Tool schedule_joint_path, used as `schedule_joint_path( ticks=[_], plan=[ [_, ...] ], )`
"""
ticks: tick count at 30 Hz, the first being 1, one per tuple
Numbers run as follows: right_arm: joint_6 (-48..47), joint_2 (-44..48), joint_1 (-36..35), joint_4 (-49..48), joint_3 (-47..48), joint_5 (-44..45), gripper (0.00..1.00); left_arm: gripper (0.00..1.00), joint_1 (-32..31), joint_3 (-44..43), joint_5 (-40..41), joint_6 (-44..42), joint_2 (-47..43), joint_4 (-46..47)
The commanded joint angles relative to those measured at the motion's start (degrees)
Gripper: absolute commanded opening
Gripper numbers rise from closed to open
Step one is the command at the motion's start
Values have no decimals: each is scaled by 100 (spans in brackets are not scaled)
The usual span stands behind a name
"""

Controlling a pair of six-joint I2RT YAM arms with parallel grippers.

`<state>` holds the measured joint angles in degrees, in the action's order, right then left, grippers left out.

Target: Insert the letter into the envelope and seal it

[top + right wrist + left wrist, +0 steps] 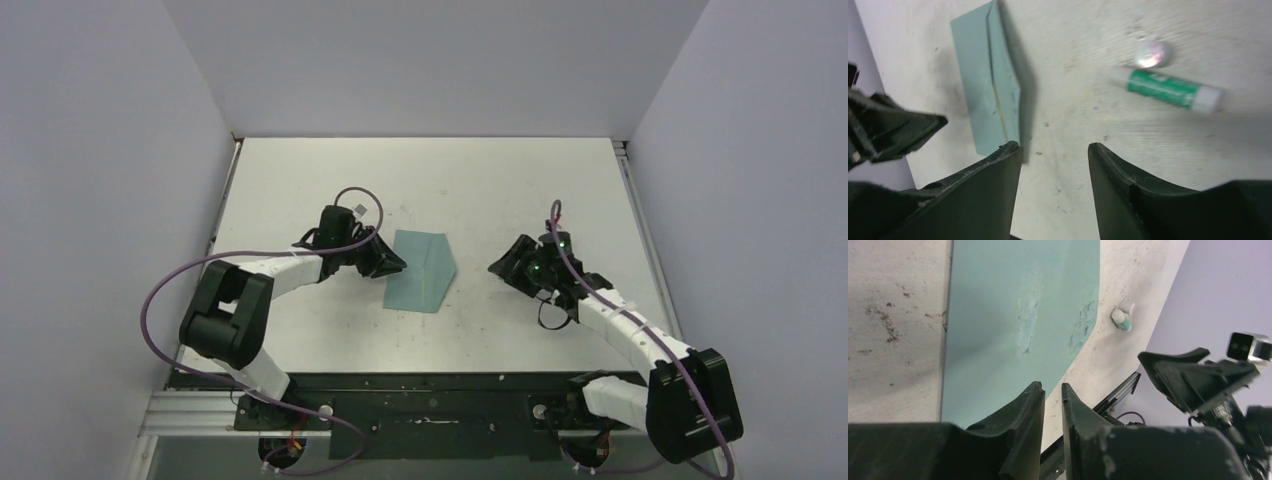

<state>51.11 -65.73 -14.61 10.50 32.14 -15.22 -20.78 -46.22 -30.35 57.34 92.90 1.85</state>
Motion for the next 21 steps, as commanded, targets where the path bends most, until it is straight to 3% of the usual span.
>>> schedule_joint_path(
  ticks=[1, 6, 10, 14, 21],
  plan=[
    [211, -141, -1078, -235, 360, 945, 49, 16, 38, -299, 198, -556, 173, -79],
    [341, -1164, -1933, -580, 622, 1491, 28, 10, 8, -127, 470, -751, 389, -123],
    [336, -1686, -2083, -938, 702, 1473, 20, 6, -19, -25, 477, -794, 636, -129],
    [271, -2084, -2081, -993, 854, 1392, 18, 6, -23, 44, 540, -790, 727, -176],
    [253, -3039, -1989, -2159, 944, 383, 18, 5, -24, 95, 609, -775, 810, -469]
  ],
)
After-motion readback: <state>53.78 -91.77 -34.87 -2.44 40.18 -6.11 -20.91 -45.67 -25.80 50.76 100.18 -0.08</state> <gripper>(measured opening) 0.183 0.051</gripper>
